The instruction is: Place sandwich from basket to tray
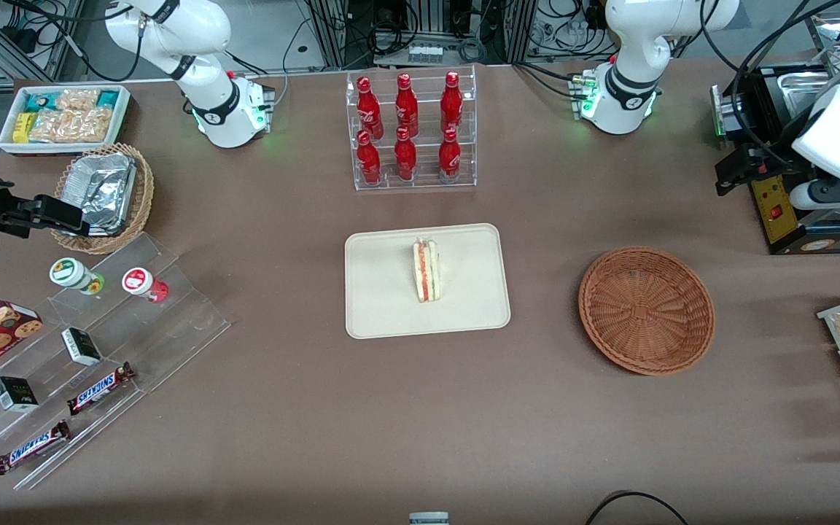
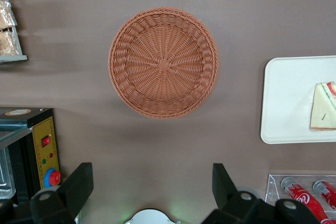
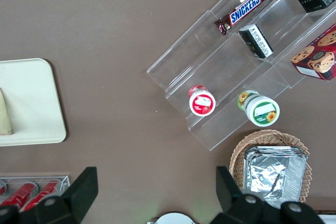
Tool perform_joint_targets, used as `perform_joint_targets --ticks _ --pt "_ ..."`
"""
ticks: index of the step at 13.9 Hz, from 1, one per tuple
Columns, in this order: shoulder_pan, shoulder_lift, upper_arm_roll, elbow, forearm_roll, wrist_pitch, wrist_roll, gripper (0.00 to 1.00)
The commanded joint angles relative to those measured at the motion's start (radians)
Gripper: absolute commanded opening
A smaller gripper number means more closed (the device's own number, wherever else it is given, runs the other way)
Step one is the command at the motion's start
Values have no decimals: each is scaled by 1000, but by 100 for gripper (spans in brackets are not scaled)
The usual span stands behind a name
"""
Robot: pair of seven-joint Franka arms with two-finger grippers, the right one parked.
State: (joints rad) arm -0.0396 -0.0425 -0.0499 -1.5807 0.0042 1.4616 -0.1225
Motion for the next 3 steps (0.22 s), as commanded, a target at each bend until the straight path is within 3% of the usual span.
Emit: perform_joint_targets --ticks 1,3 --pt "27 21 -4 30 3 -10 21 100" --pt "26 21 8 31 3 -10 23 100"
